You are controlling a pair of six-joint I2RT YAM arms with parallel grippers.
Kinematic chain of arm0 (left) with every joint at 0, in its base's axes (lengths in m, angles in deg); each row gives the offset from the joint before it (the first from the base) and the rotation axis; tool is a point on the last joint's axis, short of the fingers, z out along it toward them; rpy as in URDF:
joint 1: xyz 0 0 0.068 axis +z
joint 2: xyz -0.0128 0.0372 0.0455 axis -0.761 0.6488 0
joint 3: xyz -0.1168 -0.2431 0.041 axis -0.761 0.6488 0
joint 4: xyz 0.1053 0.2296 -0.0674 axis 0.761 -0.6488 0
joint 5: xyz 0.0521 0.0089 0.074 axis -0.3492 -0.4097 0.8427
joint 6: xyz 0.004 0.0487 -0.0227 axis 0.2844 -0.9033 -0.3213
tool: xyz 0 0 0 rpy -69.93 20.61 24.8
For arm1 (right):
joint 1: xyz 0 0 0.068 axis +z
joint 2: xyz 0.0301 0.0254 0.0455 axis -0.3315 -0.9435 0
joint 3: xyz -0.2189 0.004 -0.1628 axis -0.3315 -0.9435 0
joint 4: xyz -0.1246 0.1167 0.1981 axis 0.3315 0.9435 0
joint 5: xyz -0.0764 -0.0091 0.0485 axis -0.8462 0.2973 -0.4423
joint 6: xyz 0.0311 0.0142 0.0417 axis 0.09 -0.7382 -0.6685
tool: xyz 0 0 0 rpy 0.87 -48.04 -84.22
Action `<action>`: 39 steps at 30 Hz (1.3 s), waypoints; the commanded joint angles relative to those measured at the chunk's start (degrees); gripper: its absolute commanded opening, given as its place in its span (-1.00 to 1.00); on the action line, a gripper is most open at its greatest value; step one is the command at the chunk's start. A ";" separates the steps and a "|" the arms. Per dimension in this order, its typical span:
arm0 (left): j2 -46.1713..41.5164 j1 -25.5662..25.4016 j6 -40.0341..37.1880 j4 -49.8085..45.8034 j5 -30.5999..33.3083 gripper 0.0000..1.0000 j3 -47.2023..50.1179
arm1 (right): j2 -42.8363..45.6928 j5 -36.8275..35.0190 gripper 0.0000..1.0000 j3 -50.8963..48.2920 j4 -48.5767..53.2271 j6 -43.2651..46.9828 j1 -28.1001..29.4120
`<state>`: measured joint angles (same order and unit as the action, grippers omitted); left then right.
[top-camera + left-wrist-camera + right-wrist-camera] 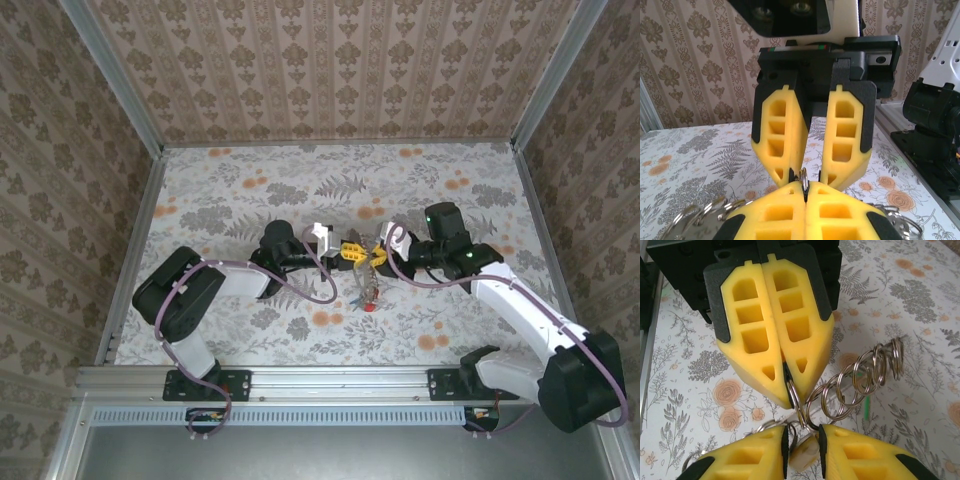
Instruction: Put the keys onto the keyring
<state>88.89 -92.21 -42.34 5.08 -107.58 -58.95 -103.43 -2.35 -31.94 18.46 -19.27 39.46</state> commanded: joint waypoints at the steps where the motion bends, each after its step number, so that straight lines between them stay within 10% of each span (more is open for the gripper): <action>1: 0.70 -0.05 0.92 4.19 -0.80 -1.00 -0.20 | -0.90 2.69 -0.52 -0.02 -2.08 -0.57 1.06; 23: 2.15 -0.38 1.13 3.73 -0.94 -1.00 -0.02 | 0.36 4.88 -1.00 1.38 0.18 4.50 2.18; 39: 0.29 2.15 -3.79 -14.36 -3.40 -0.57 -2.43 | -1.58 -13.45 -1.00 9.87 16.03 9.75 6.78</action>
<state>90.12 -90.28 -44.18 -6.07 -109.57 -59.45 -104.39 -12.95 -25.10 30.83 -10.92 45.29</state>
